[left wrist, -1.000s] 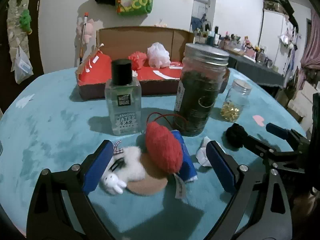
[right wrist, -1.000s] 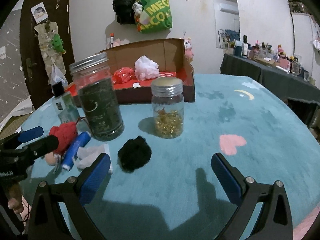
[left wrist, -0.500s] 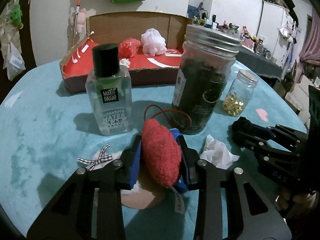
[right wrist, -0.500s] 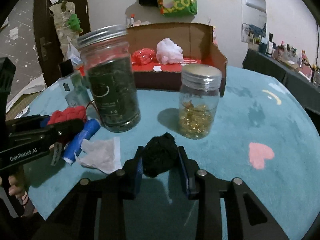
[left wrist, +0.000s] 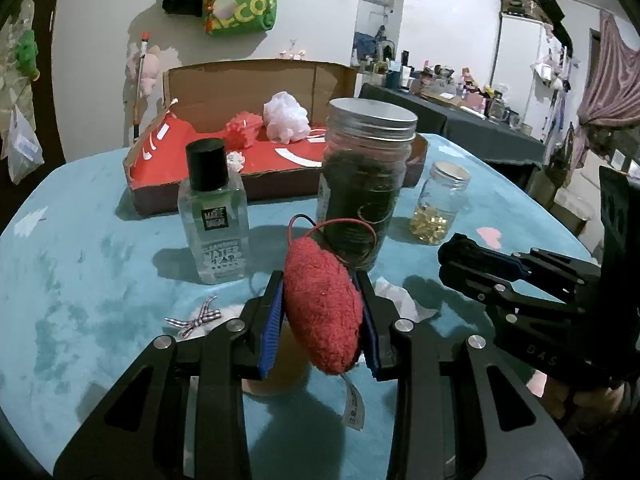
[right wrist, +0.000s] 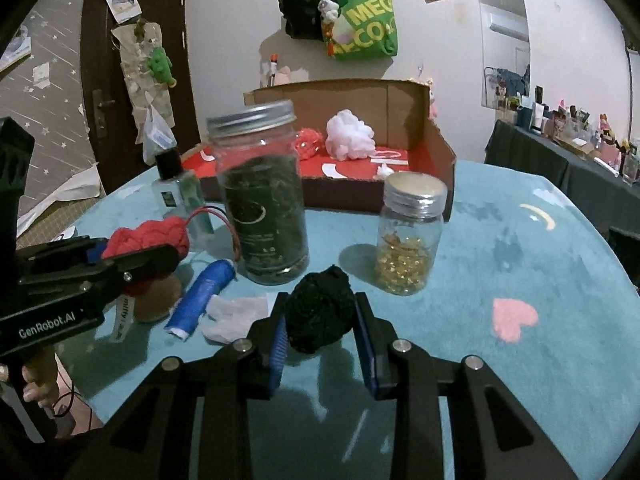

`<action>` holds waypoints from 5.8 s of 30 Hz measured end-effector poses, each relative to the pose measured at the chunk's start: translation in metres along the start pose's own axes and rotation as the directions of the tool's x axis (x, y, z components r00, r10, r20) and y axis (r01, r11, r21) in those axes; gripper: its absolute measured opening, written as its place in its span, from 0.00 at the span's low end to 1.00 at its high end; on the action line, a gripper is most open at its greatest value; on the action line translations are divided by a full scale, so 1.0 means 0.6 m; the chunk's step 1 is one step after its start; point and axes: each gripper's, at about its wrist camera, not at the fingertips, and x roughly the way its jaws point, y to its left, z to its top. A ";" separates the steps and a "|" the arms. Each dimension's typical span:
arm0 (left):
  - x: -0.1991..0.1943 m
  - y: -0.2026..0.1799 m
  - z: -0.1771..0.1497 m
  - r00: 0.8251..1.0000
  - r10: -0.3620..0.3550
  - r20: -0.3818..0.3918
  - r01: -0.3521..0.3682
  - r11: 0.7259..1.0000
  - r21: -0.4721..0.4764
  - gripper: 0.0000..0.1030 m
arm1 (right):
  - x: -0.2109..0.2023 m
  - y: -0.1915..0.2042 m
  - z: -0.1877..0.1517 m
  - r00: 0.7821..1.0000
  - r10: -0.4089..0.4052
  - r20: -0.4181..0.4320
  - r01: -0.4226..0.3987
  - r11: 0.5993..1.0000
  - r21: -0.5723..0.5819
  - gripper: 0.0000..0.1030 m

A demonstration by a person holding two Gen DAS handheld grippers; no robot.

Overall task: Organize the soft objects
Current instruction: 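Lift and carry the red sponge and black pom-pom into the box with both grippers, then lower both items onto the red liner and open both grippers, then withdraw both grippers from the box back over the table items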

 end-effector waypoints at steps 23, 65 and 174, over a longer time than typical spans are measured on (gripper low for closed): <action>-0.048 0.025 -0.001 0.998 0.045 0.041 -0.044 0.999 -0.018 0.31 | -0.026 -0.007 -0.006 0.999 -0.046 0.011 0.046 0.999 0.011 0.32; 0.042 0.238 0.113 0.997 0.042 -0.069 -0.044 0.999 -0.032 0.31 | 0.061 -0.224 0.119 0.988 0.078 -0.136 -0.052 0.981 0.189 0.32; 0.070 0.088 0.307 0.983 -0.169 -0.067 0.177 0.974 0.141 0.84 | 0.109 -0.077 0.350 0.955 0.164 -0.248 -0.206 0.967 -0.152 0.90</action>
